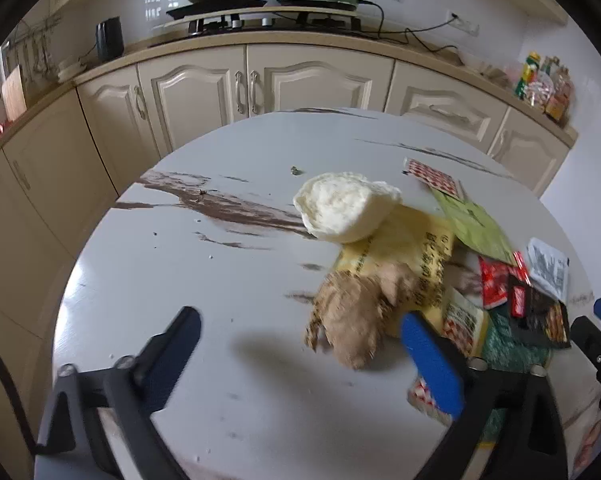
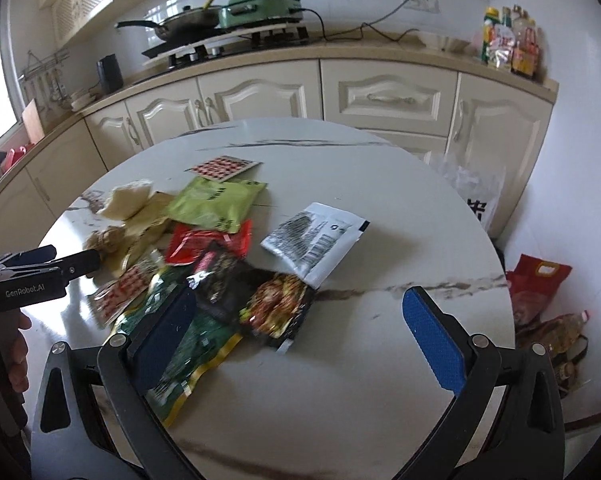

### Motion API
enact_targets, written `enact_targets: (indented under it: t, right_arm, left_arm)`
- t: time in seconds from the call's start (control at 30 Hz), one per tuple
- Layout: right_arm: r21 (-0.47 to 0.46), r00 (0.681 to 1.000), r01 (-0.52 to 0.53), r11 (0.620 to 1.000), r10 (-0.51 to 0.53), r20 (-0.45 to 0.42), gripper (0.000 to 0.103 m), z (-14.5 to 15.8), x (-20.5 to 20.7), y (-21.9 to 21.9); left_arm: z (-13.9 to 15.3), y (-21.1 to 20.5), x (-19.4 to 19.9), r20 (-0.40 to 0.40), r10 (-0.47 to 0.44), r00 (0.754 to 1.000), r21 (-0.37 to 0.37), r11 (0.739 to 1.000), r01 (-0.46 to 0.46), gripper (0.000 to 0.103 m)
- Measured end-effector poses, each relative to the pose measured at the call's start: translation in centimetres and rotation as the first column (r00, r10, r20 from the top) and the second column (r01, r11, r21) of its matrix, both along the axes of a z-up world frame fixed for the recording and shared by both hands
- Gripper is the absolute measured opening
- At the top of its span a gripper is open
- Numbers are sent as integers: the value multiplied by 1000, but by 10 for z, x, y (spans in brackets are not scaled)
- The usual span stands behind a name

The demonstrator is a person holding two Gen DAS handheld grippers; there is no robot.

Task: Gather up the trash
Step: 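Grasp the ginger root with the left tool while the right tool grasps the white printed sachet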

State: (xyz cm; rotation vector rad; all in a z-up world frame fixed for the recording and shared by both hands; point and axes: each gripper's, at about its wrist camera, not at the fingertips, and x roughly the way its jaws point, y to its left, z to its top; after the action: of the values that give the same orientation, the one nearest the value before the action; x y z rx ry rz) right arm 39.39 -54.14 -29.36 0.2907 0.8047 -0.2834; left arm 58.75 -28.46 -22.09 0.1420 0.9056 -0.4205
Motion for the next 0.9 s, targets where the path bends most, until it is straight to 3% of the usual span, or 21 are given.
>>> enact_targets:
  t: [0.2, 0.27, 0.33, 0.53, 0.77, 0.83, 0.9]
  right_arm:
    - [16, 1000, 20, 1000, -19, -22, 103, -6, 11, -16]
    - [7, 999, 25, 1000, -25, -36, 103, -8, 15, -19]
    - [9, 998, 22, 1000, -22, -56, 103, -10, 21, -23]
    - [5, 995, 10, 1000, -9, -97, 103, -15, 43, -31]
    - [-15, 984, -50, 999, 46, -174, 102, -28, 75, -29]
    - [-21, 983, -56, 998, 51, -174, 93, -28, 75, -29]
    - [-47, 984, -56, 997, 47, -173, 74, -26, 73, -29]
  left_arm:
    - [-9, -2, 20, 6, -62, 998, -21, 998, 62, 66]
    - [-10, -4, 21, 15, -102, 995, -33, 994, 102, 46]
    - [-13, -4, 14, 22, -120, 993, -30, 992, 120, 36]
    - [-20, 8, -1, 15, -130, 991, -54, 990, 131, 35]
    - [5, 41, -45, 43, -136, 990, -82, 987, 139, 35]
    - [12, 49, -54, 50, -139, 989, -90, 986, 143, 35]
    - [20, 57, -63, 57, -143, 988, -106, 983, 148, 35]
